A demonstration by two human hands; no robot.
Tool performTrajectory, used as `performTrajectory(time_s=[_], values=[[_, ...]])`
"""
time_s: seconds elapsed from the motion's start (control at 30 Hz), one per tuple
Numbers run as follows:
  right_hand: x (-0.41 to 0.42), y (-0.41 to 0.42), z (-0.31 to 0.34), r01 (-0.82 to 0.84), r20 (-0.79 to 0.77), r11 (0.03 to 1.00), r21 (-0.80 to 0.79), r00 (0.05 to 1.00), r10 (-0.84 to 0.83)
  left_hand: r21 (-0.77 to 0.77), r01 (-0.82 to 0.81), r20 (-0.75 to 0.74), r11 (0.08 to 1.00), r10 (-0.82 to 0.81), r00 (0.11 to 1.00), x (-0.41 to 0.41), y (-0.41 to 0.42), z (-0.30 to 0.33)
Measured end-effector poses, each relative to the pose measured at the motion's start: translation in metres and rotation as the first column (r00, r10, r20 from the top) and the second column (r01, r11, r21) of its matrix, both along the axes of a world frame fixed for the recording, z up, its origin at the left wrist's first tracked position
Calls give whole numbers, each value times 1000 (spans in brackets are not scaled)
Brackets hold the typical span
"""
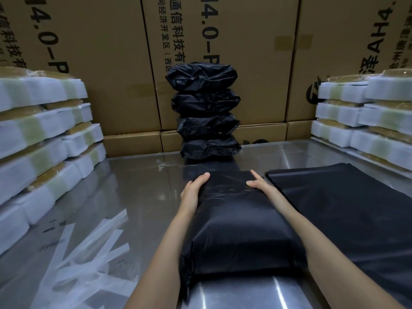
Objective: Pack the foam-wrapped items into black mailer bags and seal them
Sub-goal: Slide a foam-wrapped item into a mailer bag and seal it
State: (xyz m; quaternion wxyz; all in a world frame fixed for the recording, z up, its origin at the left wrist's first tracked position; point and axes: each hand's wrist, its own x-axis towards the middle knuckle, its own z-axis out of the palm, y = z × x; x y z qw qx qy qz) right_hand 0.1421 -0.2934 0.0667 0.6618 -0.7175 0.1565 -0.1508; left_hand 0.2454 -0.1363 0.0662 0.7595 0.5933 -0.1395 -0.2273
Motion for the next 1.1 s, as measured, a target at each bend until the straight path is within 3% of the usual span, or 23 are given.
performTrajectory(time_s=[0.17, 0.33, 0.47, 0.53, 0.63, 0.73, 0.8, 0.87, 0.93, 1.03, 1.1], values=[[-3, 1, 9, -36, -69, 998, -44, 997, 33, 51, 38, -57, 998, -35, 998, 0, 0, 6], [-25, 16, 38, 2, -6, 996, -85, 1000, -2, -51, 45, -93, 998, -50, 994, -10, 4, 18], [-32, 36, 61, 35, 37, 956, -291, 999, -25, -119, 120, -77, 986, -129, 989, -7, 12, 17], [-33, 46, 72, 48, -18, 914, -403, 998, -60, -162, 123, -76, 979, -136, 988, -10, 17, 20], [-50, 42, 83, 29, -211, 962, -272, 973, -89, -255, 34, -53, 966, -49, 997, -7, 26, 33], [-70, 43, 90, -146, -285, 987, -71, 951, 121, -352, -89, -98, 932, 58, 994, -5, 35, 49], [-64, 36, 87, -161, -240, 984, -71, 961, 140, -382, -101, -108, 919, 65, 992, -3, 37, 52], [-41, 24, 88, -47, -192, 998, -48, 981, 37, -450, -137, -137, 882, 84, 987, -4, 37, 52], [-21, 10, 99, 88, -144, 992, 85, 987, -75, -518, -253, -295, 817, 108, 950, 0, 33, 40], [2, -8, 133, 214, -4, 965, 151, 976, -216, -389, -253, -443, 886, 61, 894, -4, 22, 17], [24, -17, 165, 318, 253, 945, 78, 910, -327, -292, -228, -490, 929, 60, 870, 2, 14, 4]])
